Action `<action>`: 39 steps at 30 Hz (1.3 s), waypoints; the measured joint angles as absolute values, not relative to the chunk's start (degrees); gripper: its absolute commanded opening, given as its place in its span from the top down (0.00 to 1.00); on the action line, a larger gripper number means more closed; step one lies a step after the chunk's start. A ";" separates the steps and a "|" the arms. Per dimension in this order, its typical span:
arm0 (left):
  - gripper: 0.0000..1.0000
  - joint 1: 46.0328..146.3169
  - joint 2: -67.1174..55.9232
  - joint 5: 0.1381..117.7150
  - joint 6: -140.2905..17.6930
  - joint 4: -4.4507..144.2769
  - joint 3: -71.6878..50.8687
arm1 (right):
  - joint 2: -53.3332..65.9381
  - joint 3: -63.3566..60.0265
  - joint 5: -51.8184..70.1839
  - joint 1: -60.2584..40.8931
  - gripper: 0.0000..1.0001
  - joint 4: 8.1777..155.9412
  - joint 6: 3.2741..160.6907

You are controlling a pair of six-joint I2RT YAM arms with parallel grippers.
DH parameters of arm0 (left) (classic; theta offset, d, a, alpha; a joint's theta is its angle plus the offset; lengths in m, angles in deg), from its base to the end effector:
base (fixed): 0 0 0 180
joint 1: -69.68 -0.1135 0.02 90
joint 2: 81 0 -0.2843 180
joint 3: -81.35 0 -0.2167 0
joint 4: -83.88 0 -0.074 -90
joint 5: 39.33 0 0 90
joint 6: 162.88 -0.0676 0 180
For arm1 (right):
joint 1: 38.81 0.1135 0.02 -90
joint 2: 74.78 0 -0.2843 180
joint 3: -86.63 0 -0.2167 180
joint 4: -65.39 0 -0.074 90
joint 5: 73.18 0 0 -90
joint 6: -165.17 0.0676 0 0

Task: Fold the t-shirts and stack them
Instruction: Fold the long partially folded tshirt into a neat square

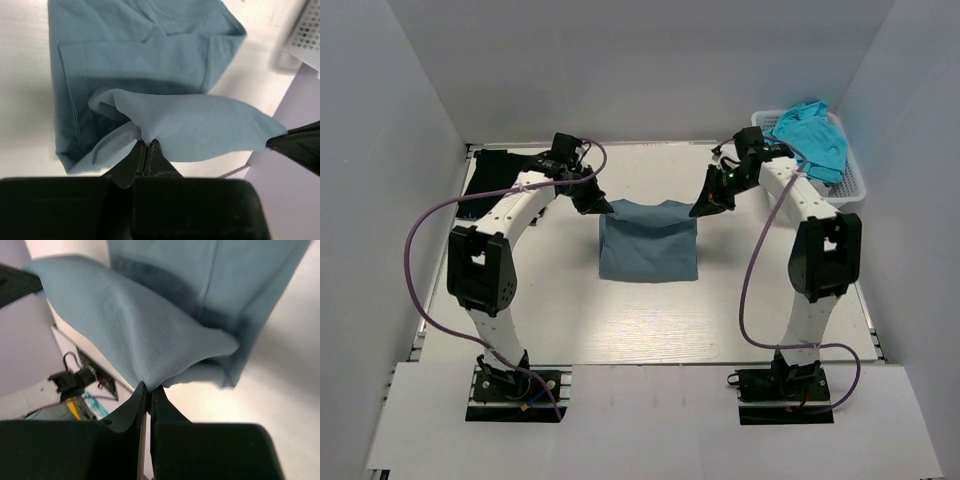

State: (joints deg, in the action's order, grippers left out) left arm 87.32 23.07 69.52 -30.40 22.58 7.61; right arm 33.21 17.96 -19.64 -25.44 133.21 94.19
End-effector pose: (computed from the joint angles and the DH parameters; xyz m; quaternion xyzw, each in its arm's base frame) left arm 0.3522 -0.1349 0.2791 -0.1619 0.9380 -0.2682 0.1483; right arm 0.3599 0.1268 0.2807 -0.0234 0.9286 0.3515 0.1164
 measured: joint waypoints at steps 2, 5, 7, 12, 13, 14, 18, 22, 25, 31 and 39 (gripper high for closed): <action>1.00 87.22 25.63 69.34 -30.22 23.73 8.20 | 37.27 20.83 -19.14 -25.60 1.00 132.25 94.19; 1.00 86.91 30.17 68.23 -30.16 24.76 11.05 | 42.50 24.46 -17.42 -25.68 0.94 130.43 95.33; 0.80 86.76 33.71 67.94 -30.75 25.90 14.15 | 44.90 25.68 -15.69 -25.68 0.78 129.06 96.66; 0.00 86.36 43.64 67.57 -33.28 26.88 24.95 | 50.84 31.93 -12.89 -25.92 0.09 126.04 98.63; 0.00 86.28 45.84 67.31 -33.85 26.07 28.82 | 52.79 35.38 -12.74 -25.95 0.09 126.35 98.67; 0.00 86.25 47.31 66.85 -34.51 25.64 31.83 | 54.32 38.47 -12.26 -26.03 0.09 126.09 98.61; 0.00 86.06 45.97 65.43 -36.89 25.92 34.06 | 52.51 37.48 -10.75 -26.06 0.09 123.66 98.54; 0.00 86.25 37.08 66.98 -38.40 30.55 23.26 | 42.84 23.49 -10.60 -25.88 0.09 120.80 98.74; 0.00 87.22 32.53 70.35 -38.38 34.38 16.36 | 36.72 16.08 -11.47 -24.99 0.09 118.15 98.72; 0.00 89.66 34.96 74.00 -37.79 39.06 13.80 | 34.98 13.00 -16.41 -22.17 0.09 110.13 100.49; 0.00 89.58 45.76 73.78 -37.37 40.81 14.91 | 48.31 19.58 -18.75 -22.65 0.09 101.30 104.55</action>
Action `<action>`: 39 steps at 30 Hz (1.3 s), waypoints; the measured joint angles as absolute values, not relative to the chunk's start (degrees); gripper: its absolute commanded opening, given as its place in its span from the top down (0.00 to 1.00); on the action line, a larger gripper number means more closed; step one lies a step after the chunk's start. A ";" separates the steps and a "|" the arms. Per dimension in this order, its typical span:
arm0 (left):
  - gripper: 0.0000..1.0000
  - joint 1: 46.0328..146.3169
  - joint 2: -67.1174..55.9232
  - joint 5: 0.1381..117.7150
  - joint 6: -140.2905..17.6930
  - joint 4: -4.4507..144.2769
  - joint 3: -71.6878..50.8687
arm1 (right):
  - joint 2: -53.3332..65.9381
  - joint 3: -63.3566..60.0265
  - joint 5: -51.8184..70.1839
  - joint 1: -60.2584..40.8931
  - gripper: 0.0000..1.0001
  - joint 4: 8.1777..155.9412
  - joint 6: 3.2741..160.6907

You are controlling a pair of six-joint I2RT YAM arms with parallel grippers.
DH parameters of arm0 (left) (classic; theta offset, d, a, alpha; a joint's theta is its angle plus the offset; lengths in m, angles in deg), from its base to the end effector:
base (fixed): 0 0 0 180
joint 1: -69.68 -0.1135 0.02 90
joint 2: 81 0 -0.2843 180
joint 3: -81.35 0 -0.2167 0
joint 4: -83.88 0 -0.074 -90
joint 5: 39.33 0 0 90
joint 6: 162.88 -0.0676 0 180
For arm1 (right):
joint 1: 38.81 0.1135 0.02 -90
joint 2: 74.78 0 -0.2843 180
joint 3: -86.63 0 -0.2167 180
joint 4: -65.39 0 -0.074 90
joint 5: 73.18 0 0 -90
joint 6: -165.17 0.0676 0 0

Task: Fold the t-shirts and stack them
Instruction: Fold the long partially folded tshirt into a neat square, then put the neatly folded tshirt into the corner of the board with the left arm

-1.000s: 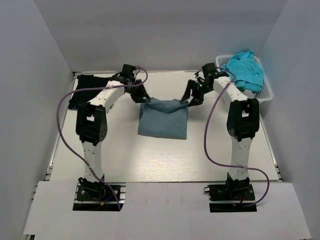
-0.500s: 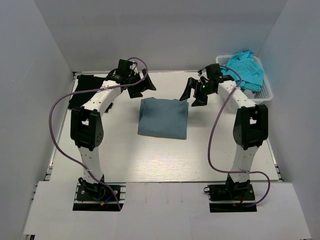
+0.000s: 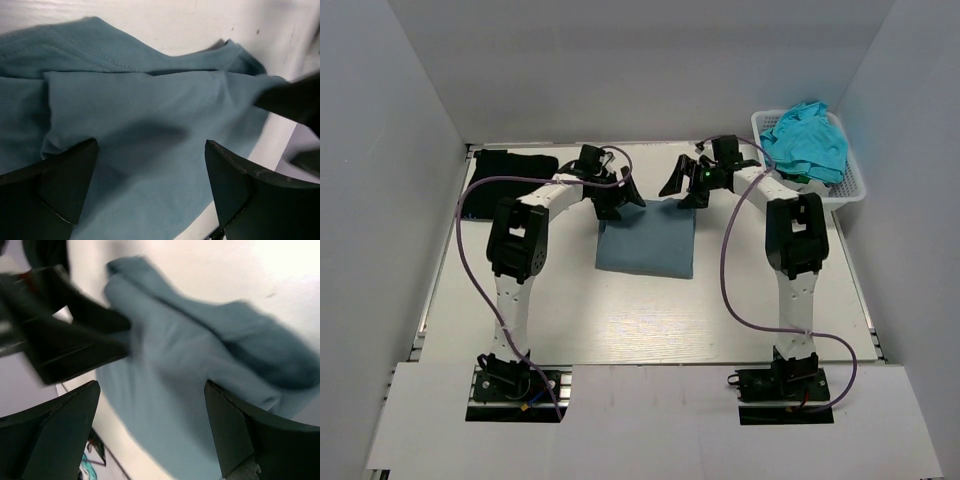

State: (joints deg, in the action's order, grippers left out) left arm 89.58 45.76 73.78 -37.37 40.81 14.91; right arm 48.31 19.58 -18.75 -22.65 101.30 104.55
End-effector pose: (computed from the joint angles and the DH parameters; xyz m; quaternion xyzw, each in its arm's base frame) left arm 0.4392 -0.1872 0.1785 -0.0698 0.9368 -0.3019 0.1625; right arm 0.4482 0.1708 0.2207 -0.0119 0.8903 0.3991 0.2189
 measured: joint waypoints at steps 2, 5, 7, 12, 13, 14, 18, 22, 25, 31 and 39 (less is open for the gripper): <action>0.00 88.92 46.54 73.74 -36.87 41.09 15.42 | 52.24 20.94 -18.79 -23.37 0.09 99.73 105.56; 0.00 88.64 46.67 71.83 -37.11 41.31 15.99 | 57.45 22.18 -21.31 -24.24 0.09 97.47 107.90; 0.00 88.57 47.07 71.44 -37.09 41.02 16.60 | 58.04 22.58 -23.36 -24.85 0.09 96.23 109.12; 0.00 88.79 48.53 68.45 -38.18 37.24 20.90 | 57.95 22.69 -23.51 -24.66 0.09 95.05 108.66; 0.00 88.81 48.84 67.24 -38.77 35.67 22.56 | 57.79 22.82 -23.25 -24.55 0.09 95.27 107.92; 0.00 88.79 48.88 66.02 -39.47 34.64 23.77 | 57.42 23.01 -22.86 -24.48 0.09 95.68 107.18; 0.00 88.57 47.07 62.04 -43.54 31.28 27.13 | 51.78 23.82 -19.23 -24.13 0.09 100.91 102.78; 0.00 88.48 41.52 57.23 -48.80 26.45 27.15 | 33.12 16.08 -14.60 -24.11 0.09 101.32 99.11; 0.00 88.79 35.61 53.89 -52.17 24.13 23.94 | 12.73 4.26 -11.78 -24.24 0.09 99.70 97.28; 0.00 89.53 31.46 53.23 -55.36 23.01 14.98 | -8.21 -9.16 -7.43 -24.11 0.09 101.63 95.66; 0.00 89.82 38.85 53.21 -56.30 23.73 9.08 | -18.49 -16.70 -2.29 -24.11 0.09 117.56 95.24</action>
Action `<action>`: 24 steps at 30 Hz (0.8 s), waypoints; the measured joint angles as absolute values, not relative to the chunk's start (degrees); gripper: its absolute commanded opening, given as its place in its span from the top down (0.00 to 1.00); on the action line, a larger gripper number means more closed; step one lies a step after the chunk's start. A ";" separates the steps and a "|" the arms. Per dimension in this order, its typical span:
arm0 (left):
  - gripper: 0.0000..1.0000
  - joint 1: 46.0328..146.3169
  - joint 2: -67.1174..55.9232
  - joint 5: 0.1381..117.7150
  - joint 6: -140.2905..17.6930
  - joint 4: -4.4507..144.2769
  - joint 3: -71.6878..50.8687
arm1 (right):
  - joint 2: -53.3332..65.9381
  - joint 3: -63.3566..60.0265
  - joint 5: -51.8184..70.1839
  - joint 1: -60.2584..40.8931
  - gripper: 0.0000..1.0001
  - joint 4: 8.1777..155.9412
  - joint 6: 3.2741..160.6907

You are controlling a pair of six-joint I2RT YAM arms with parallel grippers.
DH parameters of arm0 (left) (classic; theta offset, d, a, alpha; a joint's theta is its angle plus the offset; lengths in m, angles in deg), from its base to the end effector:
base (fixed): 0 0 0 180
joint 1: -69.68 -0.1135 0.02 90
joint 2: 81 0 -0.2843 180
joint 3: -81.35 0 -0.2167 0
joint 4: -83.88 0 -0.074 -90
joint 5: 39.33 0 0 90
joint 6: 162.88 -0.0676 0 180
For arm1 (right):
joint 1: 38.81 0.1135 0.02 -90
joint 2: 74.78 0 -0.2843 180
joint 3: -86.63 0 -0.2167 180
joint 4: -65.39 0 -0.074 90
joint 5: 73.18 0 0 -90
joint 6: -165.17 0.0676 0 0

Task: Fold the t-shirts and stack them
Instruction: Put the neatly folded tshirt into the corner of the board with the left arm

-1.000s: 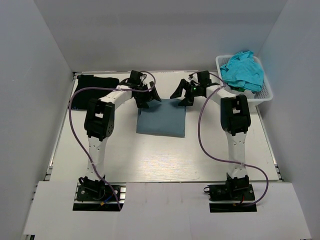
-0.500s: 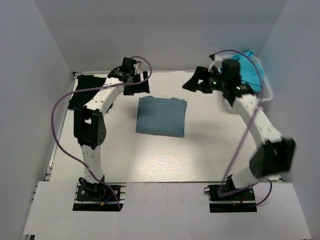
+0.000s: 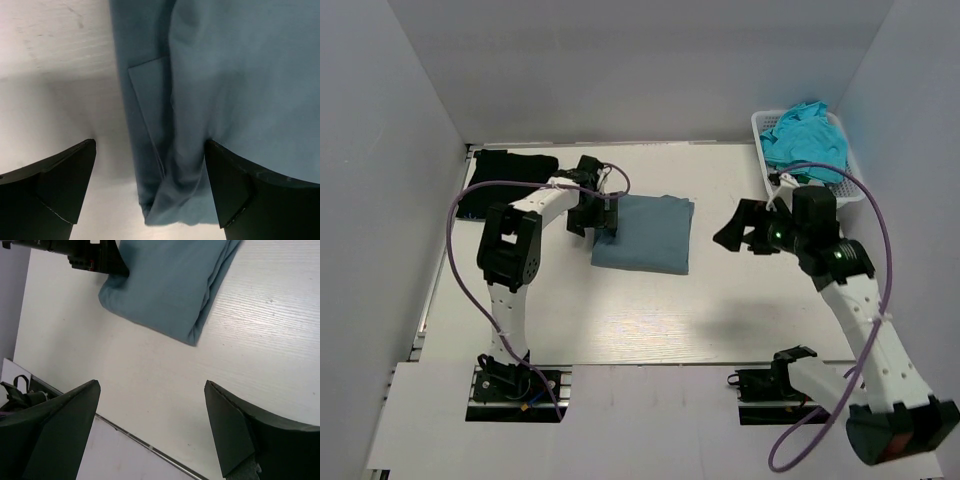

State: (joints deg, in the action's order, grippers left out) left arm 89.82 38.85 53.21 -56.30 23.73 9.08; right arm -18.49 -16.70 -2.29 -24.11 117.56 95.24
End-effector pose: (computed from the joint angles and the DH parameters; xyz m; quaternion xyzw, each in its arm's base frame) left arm 0.3900 -0.1462 0.1798 0.0341 0.9872 -0.0693 0.1393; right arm 0.1710 0.0677 0.3528 -0.0403 0.8644 0.2817 0.4144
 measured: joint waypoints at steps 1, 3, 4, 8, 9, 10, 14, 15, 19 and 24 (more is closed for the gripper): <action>0.00 89.82 39.70 53.32 -56.26 24.39 8.77 | -20.58 -17.09 -1.66 -24.11 0.09 118.76 95.18; 0.00 89.84 39.72 53.63 -55.84 25.46 8.58 | -24.15 -17.95 -0.67 -24.11 0.09 119.99 95.11; 0.00 89.84 39.72 53.85 -55.80 26.42 8.38 | -25.31 -18.47 -0.34 -24.11 0.09 120.42 95.22; 0.03 89.88 38.96 53.93 -55.23 29.48 6.52 | -27.25 -20.70 0.22 -24.11 0.09 121.84 95.64; 0.06 89.88 38.83 53.98 -55.10 30.34 6.17 | -27.29 -21.29 0.27 -24.11 0.09 122.13 95.72; 0.09 89.88 38.76 54.15 -55.01 31.14 5.91 | -27.05 -21.79 0.35 -24.11 0.09 122.06 95.75; 0.23 89.82 38.35 55.03 -54.16 36.39 3.96 | -26.27 -23.19 0.62 -24.13 0.09 122.13 96.05; 0.27 89.82 38.22 55.27 -53.96 37.61 3.46 | -26.29 -23.26 0.62 -24.13 0.09 122.13 96.12; 0.55 89.82 37.73 57.52 -52.06 44.28 0.55 | -26.33 -23.54 0.90 -24.11 0.09 122.06 96.53; 1.00 89.73 37.89 59.79 -50.27 48.85 -1.52 | -26.99 -23.83 2.28 -24.13 0.09 122.00 97.54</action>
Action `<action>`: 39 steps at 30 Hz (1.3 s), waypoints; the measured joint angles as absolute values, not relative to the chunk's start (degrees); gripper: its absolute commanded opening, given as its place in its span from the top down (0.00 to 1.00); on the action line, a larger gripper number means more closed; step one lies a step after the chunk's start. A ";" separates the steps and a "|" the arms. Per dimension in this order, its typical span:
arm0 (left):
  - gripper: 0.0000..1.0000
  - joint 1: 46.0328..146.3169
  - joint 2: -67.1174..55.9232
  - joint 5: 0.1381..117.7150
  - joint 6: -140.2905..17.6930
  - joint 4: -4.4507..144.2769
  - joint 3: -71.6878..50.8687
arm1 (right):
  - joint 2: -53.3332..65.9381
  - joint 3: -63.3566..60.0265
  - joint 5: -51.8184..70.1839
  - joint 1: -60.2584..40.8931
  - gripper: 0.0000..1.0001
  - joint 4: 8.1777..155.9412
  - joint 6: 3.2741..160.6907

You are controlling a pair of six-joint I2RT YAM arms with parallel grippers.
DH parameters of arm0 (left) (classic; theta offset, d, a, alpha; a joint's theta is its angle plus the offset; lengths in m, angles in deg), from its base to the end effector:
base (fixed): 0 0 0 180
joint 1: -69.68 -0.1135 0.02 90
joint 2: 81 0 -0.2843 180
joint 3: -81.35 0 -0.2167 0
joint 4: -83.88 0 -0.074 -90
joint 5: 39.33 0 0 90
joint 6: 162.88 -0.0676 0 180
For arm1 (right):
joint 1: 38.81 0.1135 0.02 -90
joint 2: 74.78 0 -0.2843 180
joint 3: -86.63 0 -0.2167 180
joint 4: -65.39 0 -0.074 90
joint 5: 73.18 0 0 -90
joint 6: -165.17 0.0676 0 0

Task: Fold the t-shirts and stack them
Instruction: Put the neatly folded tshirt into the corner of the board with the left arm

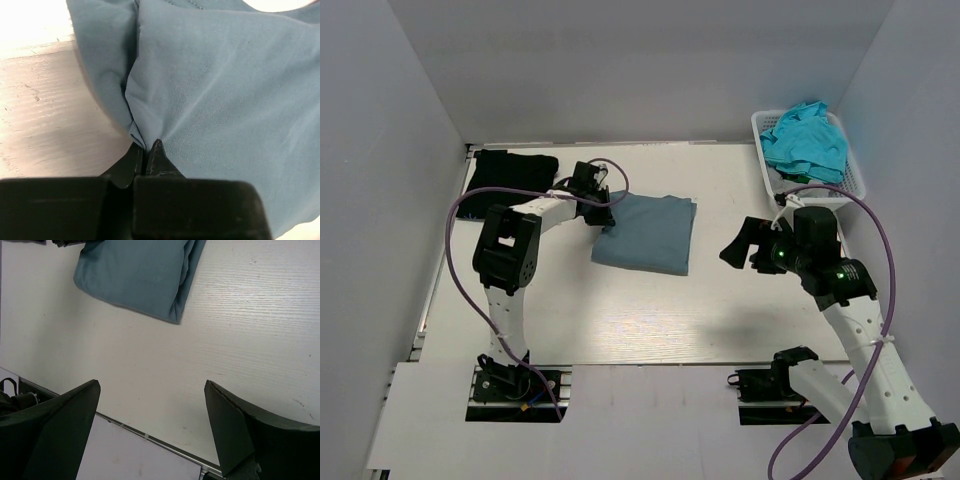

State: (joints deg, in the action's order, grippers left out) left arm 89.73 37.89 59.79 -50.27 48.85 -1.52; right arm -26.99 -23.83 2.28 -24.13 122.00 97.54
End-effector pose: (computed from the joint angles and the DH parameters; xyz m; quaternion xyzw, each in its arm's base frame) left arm 0.4056 -0.1594 0.1643 0.0014 0.9555 -0.1746 0.2376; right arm 0.1357 0.0531 0.3247 0.0005 0.8813 0.2522 0.3997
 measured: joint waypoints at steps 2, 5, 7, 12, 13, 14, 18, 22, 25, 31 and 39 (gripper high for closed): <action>1.00 89.73 37.69 59.75 -49.87 49.42 -1.92 | -27.56 -23.85 3.00 -24.11 0.09 121.95 97.87; 1.00 89.90 37.19 58.94 -50.16 49.79 -2.37 | -28.67 -23.98 4.16 -24.11 0.09 121.67 98.57; 1.00 90.17 36.90 57.34 -51.10 48.76 -1.87 | -29.41 -24.55 5.03 -24.11 0.09 121.45 98.96; 1.00 90.67 34.54 51.59 -56.04 43.67 -0.28 | -29.94 -26.23 7.57 -24.11 0.09 121.41 100.14; 1.00 90.52 33.54 50.17 -56.98 42.60 0.29 | -29.96 -26.60 7.96 -24.13 0.09 121.45 100.27; 1.00 90.36 32.51 48.84 -57.79 41.94 0.71 | -29.96 -26.95 8.40 -24.13 0.09 121.54 100.36; 1.00 89.75 25.76 43.42 -61.83 40.87 1.63 | -29.94 -27.63 10.30 -24.18 0.09 121.63 100.49; 1.00 89.34 19.94 39.18 -65.72 41.29 2.43 | -29.68 -27.63 10.91 -24.18 0.09 121.34 100.51; 1.00 89.07 19.33 36.88 -68.69 41.00 4.75 | -28.93 -27.63 10.93 -24.18 0.09 120.88 100.51; 1.00 88.00 20.77 33.39 -74.22 39.03 9.28 | -28.69 -27.63 11.13 -24.18 0.09 120.34 100.73; 1.00 85.18 21.25 33.28 -80.63 36.39 16.93 | -28.67 -27.63 10.67 -24.18 0.09 120.12 101.80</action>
State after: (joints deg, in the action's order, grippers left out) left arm 85.18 21.25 33.28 -80.63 36.39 16.93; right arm -28.67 -27.63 10.67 -24.18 120.12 101.80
